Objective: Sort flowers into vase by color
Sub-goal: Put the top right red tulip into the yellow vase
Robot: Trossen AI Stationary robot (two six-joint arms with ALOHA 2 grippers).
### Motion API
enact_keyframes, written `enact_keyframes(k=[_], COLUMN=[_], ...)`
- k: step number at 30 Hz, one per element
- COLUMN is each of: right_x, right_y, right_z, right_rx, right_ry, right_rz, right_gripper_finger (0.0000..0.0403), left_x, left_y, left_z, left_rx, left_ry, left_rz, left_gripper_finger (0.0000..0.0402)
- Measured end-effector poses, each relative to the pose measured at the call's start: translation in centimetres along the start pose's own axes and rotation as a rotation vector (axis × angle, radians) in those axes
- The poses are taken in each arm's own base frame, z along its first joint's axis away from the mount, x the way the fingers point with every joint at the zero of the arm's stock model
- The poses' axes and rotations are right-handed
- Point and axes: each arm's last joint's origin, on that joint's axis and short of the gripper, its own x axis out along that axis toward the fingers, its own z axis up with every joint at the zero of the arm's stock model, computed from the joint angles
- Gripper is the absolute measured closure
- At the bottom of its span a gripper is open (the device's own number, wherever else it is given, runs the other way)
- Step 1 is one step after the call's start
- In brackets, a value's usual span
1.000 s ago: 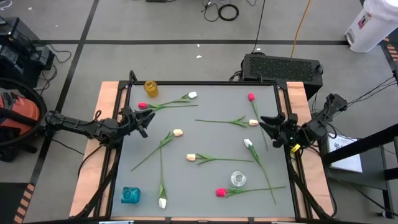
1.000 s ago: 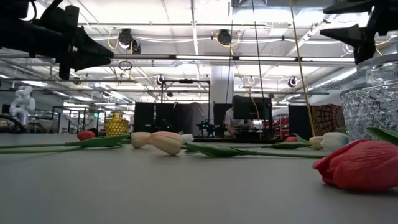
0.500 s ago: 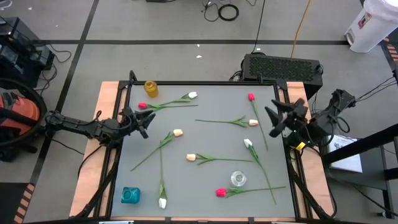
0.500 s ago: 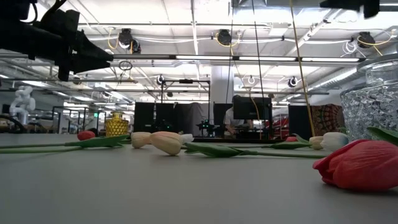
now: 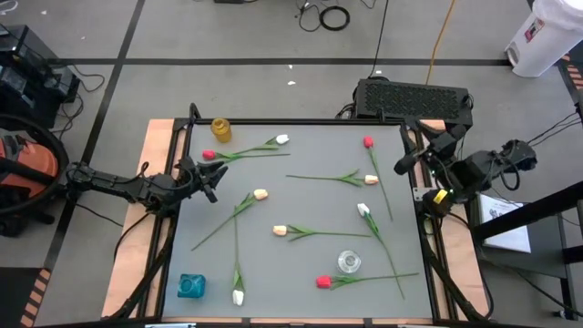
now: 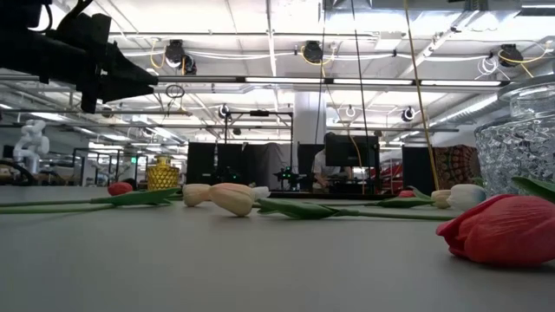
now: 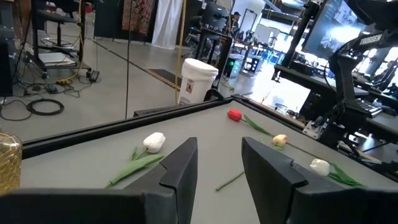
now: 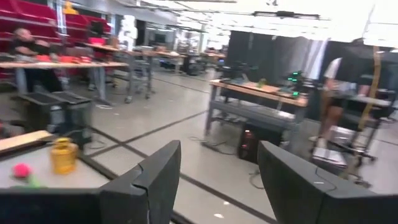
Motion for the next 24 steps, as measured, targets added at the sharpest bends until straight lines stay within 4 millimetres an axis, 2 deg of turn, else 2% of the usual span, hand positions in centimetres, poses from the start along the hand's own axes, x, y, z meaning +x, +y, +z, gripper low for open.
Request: enact_keyframes(k=[9,16,24], right_x=[0.5,0.3,-0.1], right_y=[-2.1,-4.9,-8.1], right_z=[2.9,6.4,9.5], right_rx=[-0.037,-0.056,-0.051], right_ry=[0.018,0.04,0.039], right_rz=[-0.108,-0.149,-0.149], right_gripper_finger=[0.0218,0.0246,0.025], left_x=[0.0,0.0,0.0], left_y=[0.0,0.0,0.0], left_z=[0.0,0.0,0.0], left_rx=[-0.001,-0.002,-0.002], left_ry=[0.0,-0.001,-0.001], left_rz=[0.0,0.0,0.0], left_gripper_finger=[0.0269,0.0269,0.0269])
